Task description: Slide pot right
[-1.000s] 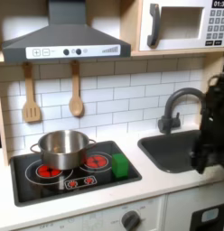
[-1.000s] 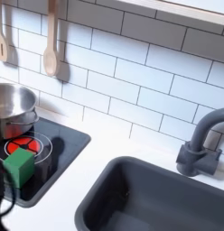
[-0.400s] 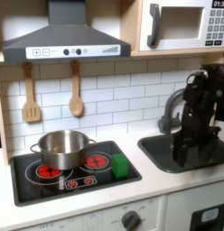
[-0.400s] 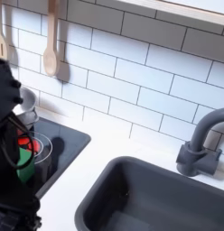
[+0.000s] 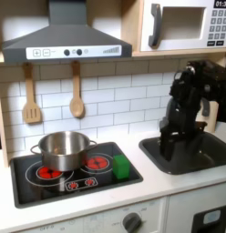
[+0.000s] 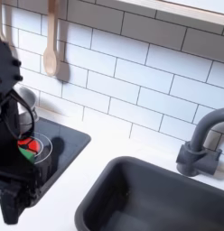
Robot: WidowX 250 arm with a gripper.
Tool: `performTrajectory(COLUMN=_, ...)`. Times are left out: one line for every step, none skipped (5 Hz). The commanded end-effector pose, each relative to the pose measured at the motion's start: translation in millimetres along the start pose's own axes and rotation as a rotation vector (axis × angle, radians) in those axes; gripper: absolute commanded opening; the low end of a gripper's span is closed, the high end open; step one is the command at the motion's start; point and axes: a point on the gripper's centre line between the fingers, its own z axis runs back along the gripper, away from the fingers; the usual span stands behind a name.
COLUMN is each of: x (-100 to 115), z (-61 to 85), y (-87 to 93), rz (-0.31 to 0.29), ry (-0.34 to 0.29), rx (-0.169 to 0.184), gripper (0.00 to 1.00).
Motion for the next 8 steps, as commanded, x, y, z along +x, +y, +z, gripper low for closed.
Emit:
performTrajectory(x=30.9, z=-2.3, y=17.8, rz=0.031, ry=-0.007, rx=0.014, gripper=1.0)
performTrajectory(x=50.4, z=-4.5, y=24.3, rz=0.038, ry=-0.007, rx=0.011, gripper=1.0)
performTrajectory(x=69.2, z=-4.0, y=33.5, rz=0.046, ry=-0.008, rx=0.013, gripper=1.0)
performTrajectory(x=85.7, z=-7.3, y=42.2, rz=0.056, ry=-0.013, rx=0.021, gripper=1.0)
performTrajectory(x=97.7, z=-10.9, y=50.9, rz=0.07, ry=-0.01, rx=0.023, gripper=1.0)
performTrajectory(x=111.3, z=-13.2, y=61.5, rz=0.083, ry=-0.018, rx=0.031, gripper=1.0)
performTrajectory(x=120.6, z=-16.6, y=70.3, rz=0.093, ry=-0.022, rx=0.035, gripper=1.0)
performTrajectory(x=131.4, z=-19.8, y=79.1, rz=0.101, ry=-0.026, rx=0.046, gripper=1.0)
